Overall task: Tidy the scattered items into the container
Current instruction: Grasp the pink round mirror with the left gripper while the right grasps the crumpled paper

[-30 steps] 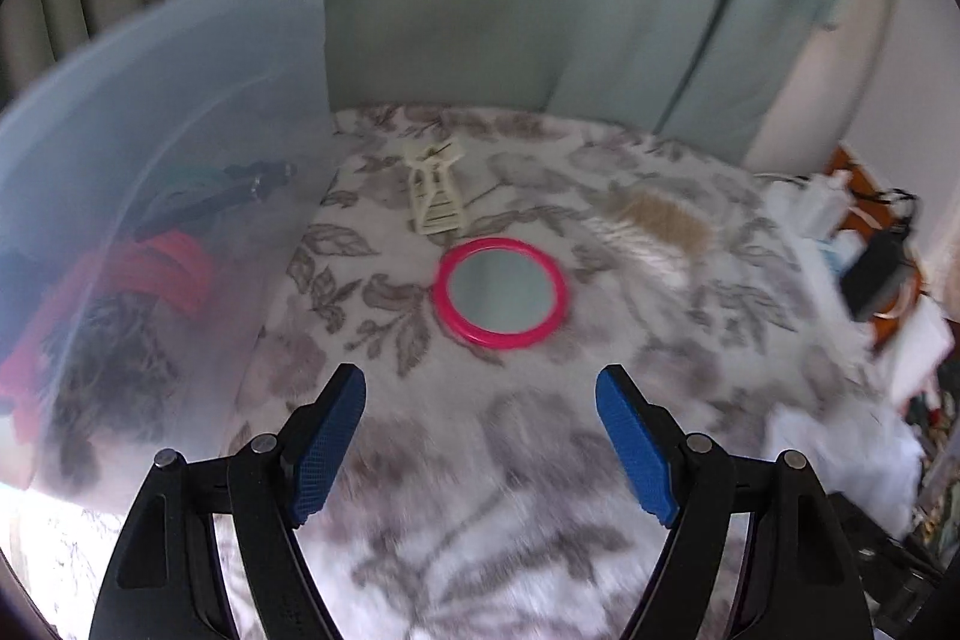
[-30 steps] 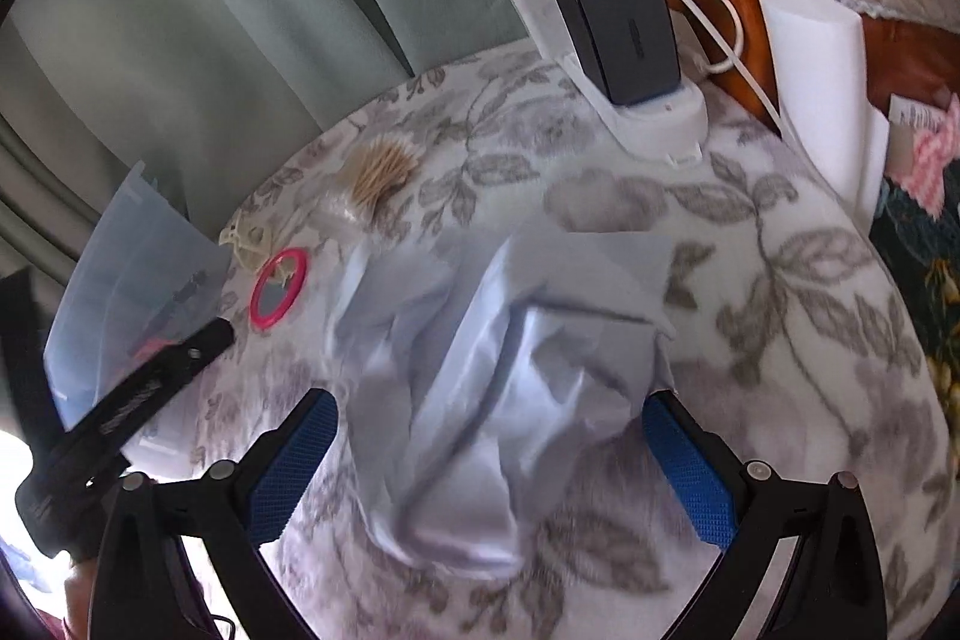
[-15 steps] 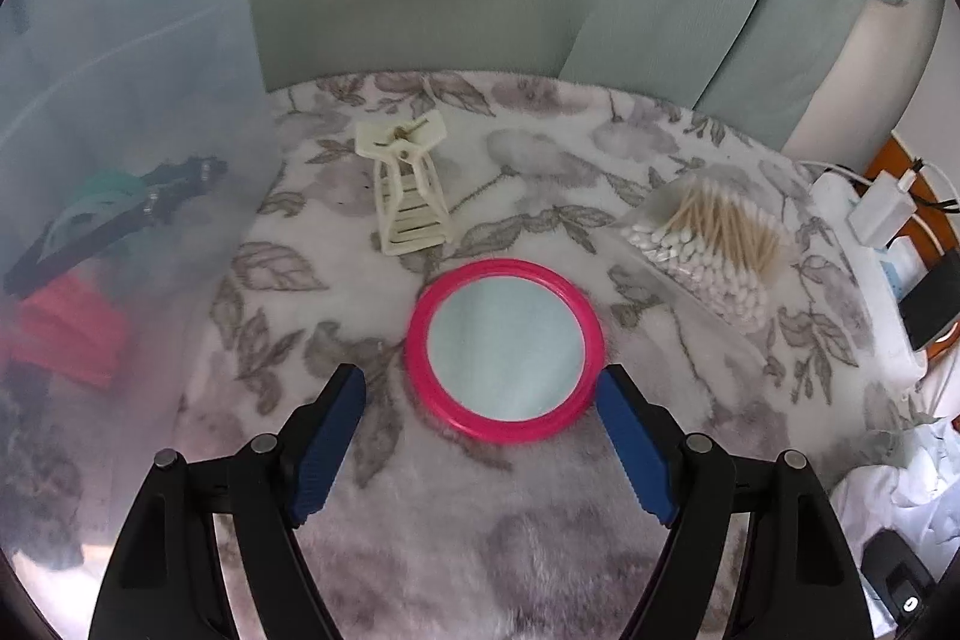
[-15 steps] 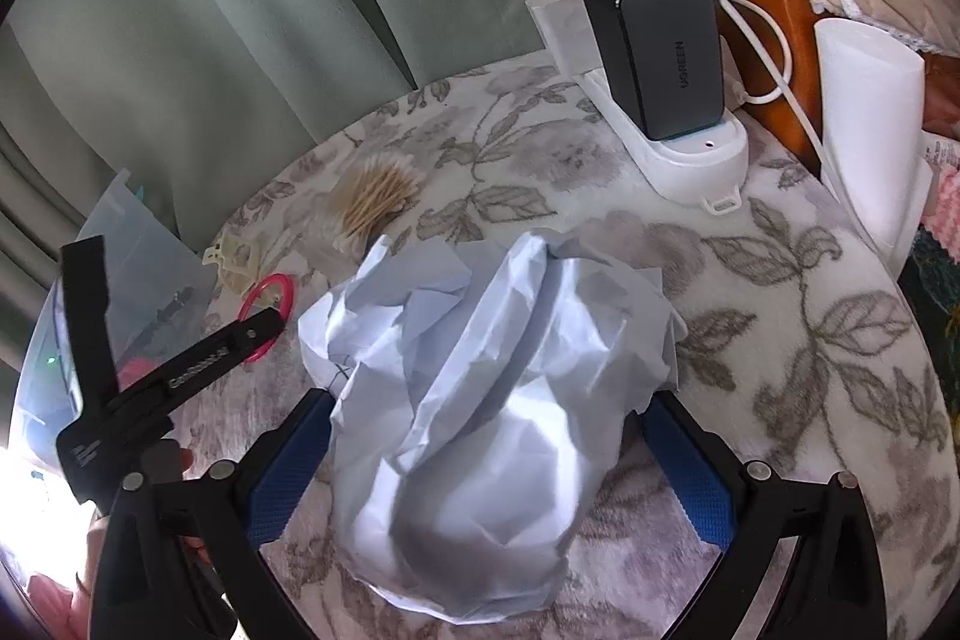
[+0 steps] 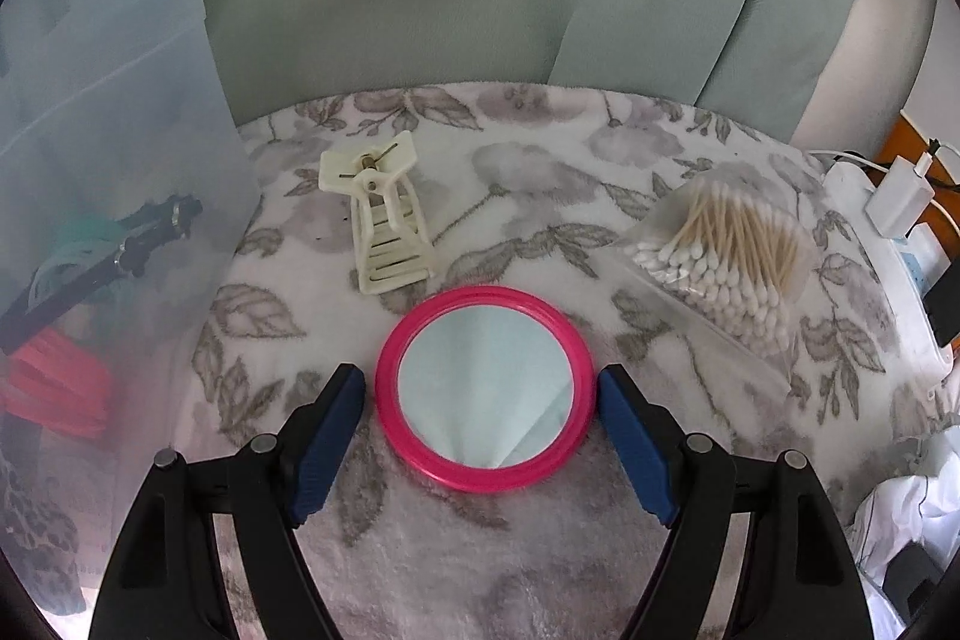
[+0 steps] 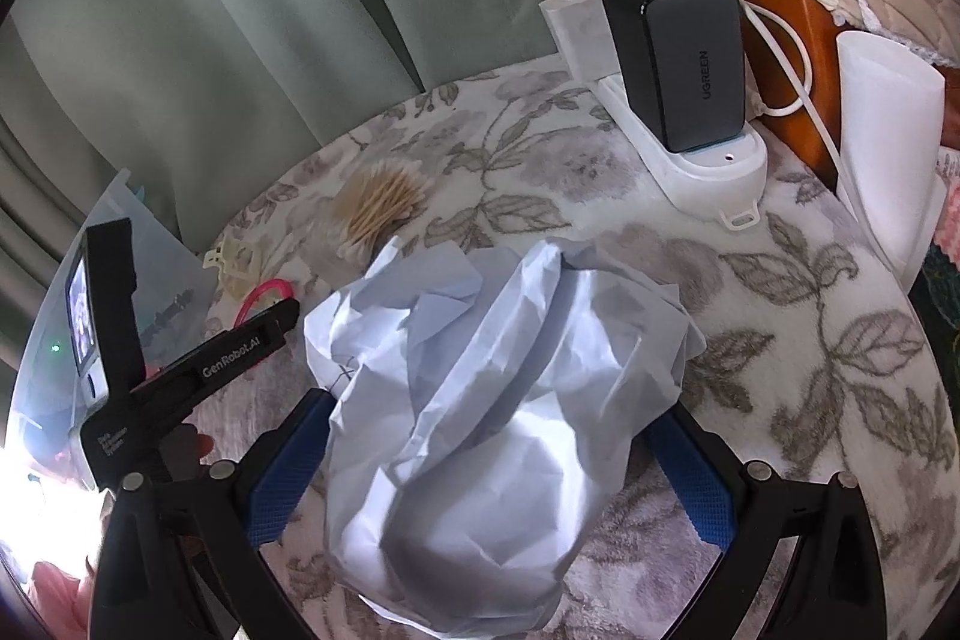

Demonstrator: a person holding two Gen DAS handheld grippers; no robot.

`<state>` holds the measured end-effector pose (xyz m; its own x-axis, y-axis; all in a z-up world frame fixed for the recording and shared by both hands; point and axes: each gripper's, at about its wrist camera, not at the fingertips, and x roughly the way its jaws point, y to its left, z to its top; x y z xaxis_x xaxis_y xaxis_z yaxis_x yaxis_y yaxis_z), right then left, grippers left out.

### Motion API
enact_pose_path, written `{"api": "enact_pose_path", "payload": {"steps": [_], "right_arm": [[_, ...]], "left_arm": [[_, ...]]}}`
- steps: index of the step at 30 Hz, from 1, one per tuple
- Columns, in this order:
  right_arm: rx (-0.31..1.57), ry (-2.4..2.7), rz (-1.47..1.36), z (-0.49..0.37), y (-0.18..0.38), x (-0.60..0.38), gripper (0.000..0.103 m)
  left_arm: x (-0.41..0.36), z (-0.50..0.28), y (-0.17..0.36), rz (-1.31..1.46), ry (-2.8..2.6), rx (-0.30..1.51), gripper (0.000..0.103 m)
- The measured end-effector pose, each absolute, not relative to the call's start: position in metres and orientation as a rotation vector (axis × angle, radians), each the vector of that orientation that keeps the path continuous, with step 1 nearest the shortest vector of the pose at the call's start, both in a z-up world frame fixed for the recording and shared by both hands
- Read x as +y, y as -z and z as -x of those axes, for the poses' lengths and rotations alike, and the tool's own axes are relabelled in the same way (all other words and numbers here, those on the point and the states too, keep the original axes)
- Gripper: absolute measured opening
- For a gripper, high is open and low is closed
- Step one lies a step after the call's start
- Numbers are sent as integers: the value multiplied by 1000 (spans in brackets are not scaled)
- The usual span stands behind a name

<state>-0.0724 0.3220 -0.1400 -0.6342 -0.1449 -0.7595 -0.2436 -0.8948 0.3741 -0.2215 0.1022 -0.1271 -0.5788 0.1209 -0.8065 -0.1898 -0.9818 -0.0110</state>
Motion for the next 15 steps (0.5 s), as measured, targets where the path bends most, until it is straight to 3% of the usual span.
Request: {"api": "enact_pose_path", "payload": {"steps": [15], "right_arm": [[742, -2706, 1305, 64, 138, 334, 102]], "left_arm": [[114, 221, 131, 1338, -2648, 105, 74]]}}
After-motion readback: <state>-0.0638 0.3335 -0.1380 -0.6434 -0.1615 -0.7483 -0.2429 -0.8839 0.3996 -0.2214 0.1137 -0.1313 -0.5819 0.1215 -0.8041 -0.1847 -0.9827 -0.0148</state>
